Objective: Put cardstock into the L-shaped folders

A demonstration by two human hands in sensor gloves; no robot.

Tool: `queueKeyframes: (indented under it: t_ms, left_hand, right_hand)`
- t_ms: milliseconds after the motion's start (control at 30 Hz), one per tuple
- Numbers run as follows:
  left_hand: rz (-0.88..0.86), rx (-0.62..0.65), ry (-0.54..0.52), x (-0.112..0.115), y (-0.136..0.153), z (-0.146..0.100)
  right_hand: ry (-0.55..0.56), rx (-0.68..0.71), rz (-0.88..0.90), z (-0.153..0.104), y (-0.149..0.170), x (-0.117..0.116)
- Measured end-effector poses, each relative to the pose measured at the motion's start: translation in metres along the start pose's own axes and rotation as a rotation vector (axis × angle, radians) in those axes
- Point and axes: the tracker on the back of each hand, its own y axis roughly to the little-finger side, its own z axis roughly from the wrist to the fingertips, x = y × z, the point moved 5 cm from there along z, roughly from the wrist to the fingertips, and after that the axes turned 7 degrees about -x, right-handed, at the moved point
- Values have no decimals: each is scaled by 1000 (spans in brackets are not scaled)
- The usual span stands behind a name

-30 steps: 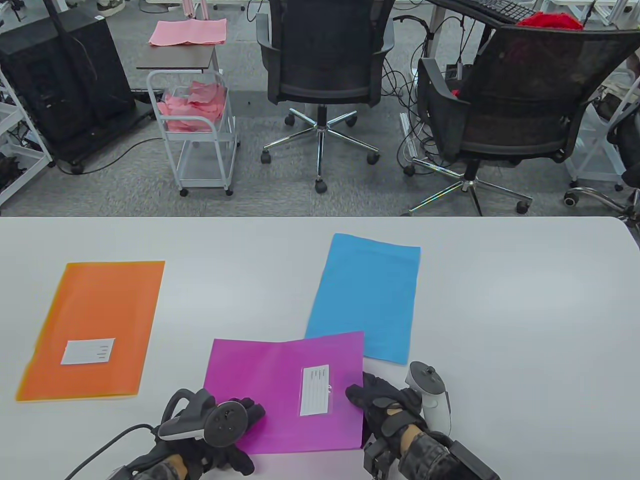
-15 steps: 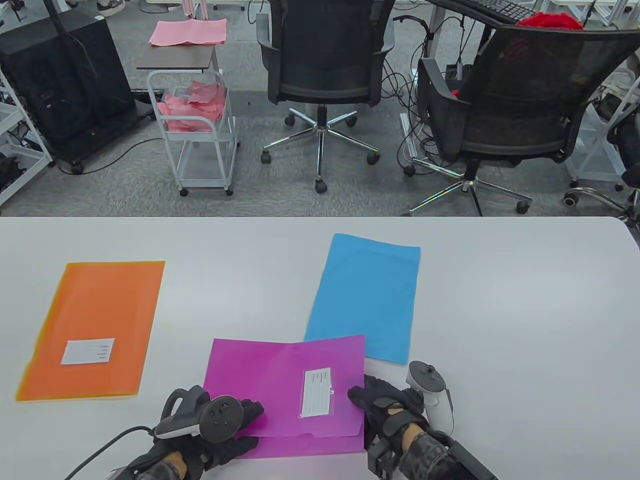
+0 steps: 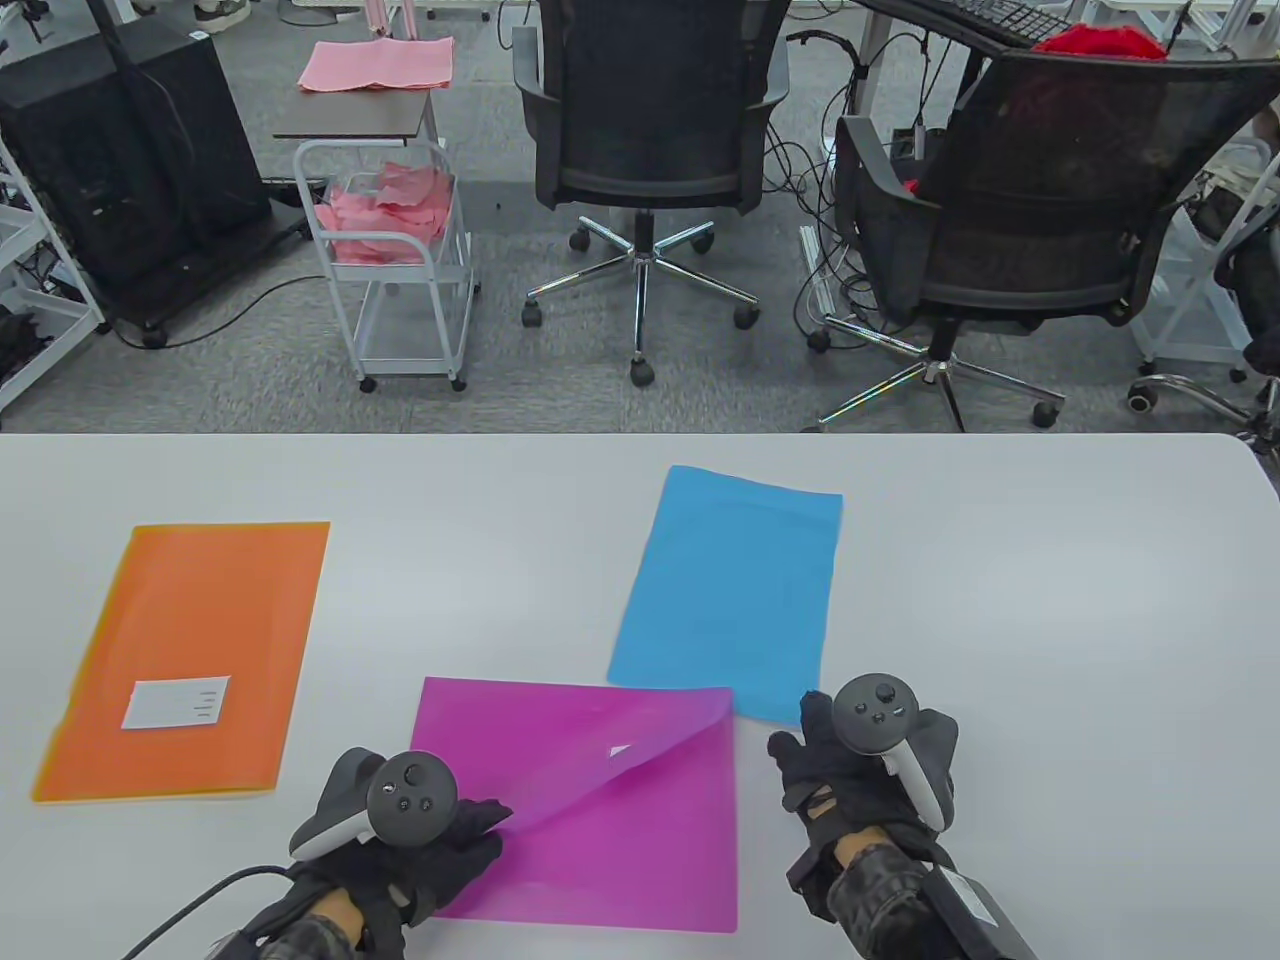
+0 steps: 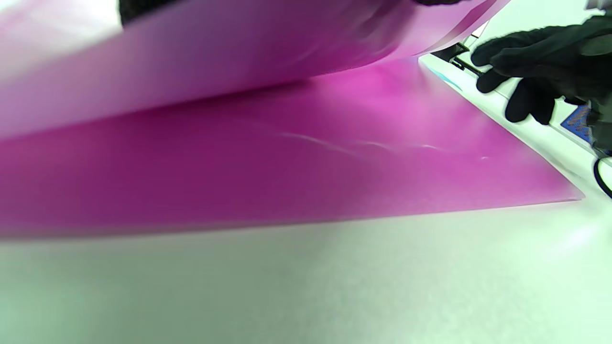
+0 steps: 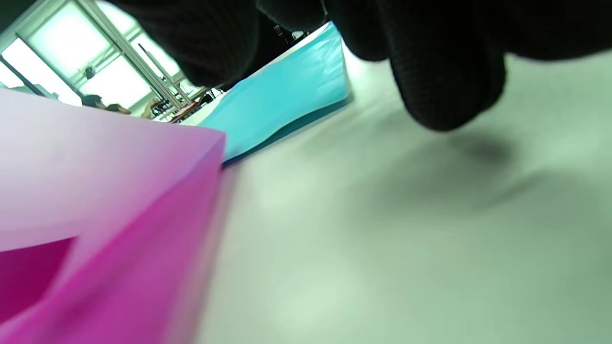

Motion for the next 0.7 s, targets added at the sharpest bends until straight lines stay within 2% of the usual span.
queueKeyframes:
  t_ms: [67, 200, 233, 333, 400, 533, 600, 700]
  left_hand:
    - [-16, 1, 11, 0, 1, 0]
    - [-30, 13, 26, -1, 2, -1]
    - [-31, 17, 26, -1, 2, -2]
    - [-46, 29, 10, -3, 3, -3]
    - [-48, 34, -2, -4, 3, -4]
    - [7, 32, -61, -8, 1, -4]
    - [14, 32, -77, -8, 1, -4]
    - [25, 26, -94, -9, 1, -6]
  right_hand:
    - [20, 14, -125, 15, -10, -2]
    - [-208, -11, -194, 42, -22, -32]
    - [-221, -43, -246, 48, -24, -39]
    - [-159, -77, -293, 50, -26, -34]
    - [-40, -110, -309, 46, -25, -25]
    - [134, -81, -468, 33, -31, -21]
    - [167, -78, -520, 29, -31, -20]
    - [157, -119, -503, 30, -25, -15]
